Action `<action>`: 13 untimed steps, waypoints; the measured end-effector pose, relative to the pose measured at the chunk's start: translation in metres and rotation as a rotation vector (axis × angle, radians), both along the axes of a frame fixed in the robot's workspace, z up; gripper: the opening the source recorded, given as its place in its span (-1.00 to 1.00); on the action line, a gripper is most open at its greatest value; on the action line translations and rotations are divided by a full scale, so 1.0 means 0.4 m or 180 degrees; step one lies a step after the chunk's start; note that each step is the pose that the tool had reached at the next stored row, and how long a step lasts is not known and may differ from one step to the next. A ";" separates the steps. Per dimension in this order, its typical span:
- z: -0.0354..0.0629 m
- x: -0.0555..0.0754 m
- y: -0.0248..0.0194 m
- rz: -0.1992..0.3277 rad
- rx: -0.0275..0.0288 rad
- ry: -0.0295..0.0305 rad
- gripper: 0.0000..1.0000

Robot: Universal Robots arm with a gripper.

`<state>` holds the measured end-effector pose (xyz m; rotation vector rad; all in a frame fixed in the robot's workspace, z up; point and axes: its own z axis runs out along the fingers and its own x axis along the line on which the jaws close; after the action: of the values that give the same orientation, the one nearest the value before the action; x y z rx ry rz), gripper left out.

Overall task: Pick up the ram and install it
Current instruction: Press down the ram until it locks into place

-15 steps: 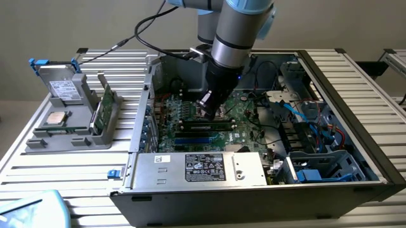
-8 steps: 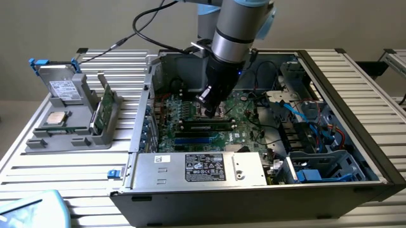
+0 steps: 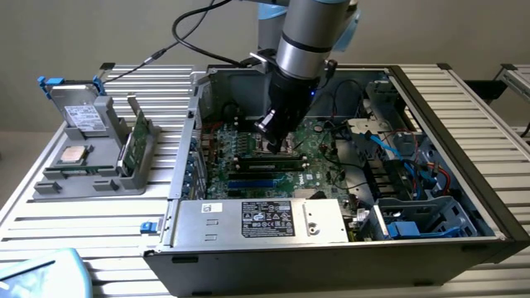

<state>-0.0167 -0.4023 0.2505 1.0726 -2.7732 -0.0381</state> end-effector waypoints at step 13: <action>0.001 0.000 0.006 -0.0258 -0.0272 -0.0067 -0.79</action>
<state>-0.0166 -0.4000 0.2508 0.9455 -2.8078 0.0814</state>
